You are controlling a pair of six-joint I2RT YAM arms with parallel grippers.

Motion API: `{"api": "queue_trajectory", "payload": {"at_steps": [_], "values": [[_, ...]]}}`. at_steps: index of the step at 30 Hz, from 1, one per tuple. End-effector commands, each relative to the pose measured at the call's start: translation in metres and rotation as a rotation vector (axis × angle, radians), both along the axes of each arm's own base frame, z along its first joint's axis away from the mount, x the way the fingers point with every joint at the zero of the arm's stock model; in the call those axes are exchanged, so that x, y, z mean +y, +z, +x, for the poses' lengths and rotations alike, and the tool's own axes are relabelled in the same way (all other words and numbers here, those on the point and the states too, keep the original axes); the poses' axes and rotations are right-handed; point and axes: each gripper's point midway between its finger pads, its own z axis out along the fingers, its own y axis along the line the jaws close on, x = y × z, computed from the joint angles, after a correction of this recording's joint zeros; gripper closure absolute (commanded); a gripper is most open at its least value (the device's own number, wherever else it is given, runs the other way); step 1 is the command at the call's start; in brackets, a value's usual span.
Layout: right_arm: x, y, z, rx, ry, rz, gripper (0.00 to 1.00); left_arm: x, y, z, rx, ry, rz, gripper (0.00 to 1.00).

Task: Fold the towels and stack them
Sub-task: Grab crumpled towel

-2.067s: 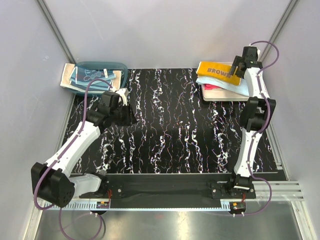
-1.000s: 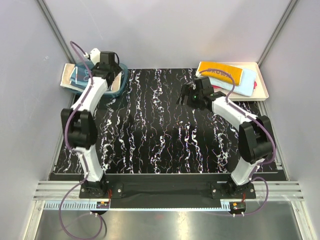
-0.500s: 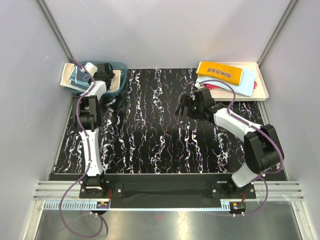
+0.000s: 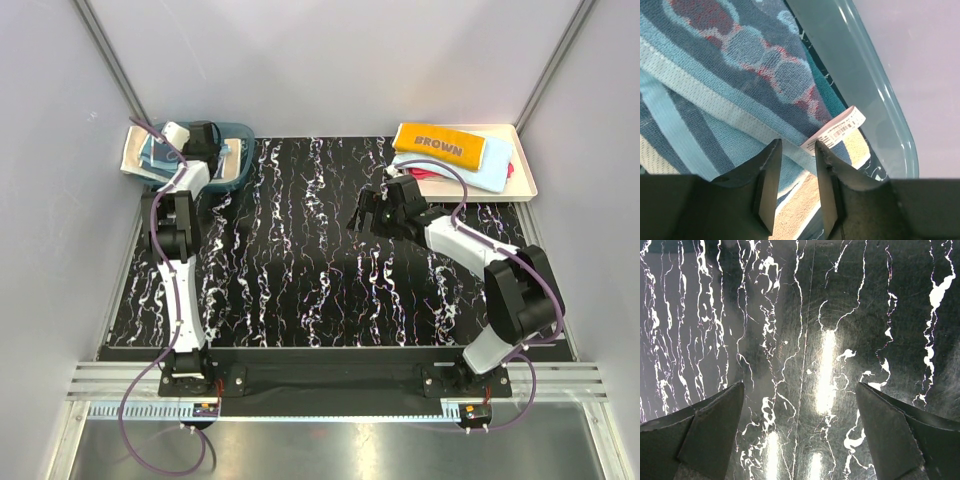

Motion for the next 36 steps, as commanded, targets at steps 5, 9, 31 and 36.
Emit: {"api": "queue_trajectory", "payload": {"at_steps": [5, 9, 31, 36], "values": [[0.013, 0.008, 0.006, -0.025, 0.025, 0.037, 0.01, 0.028, 0.030, -0.015, -0.025, 0.135, -0.011, 0.48], [0.013, 0.006, 0.004, -0.027, 0.029, 0.032, 0.01, 0.039, 0.029, -0.005, -0.077, 0.127, -0.052, 0.43], [0.020, -0.009, 0.009, 0.000, 0.037, 0.013, 0.02, 0.051, 0.049, 0.002, -0.205, 0.078, -0.132, 0.91], [0.018, -0.011, 0.010, 0.000, 0.030, 0.001, 0.02, 0.024, 0.130, -0.006, -0.386, 0.003, -0.076, 1.00]]}}
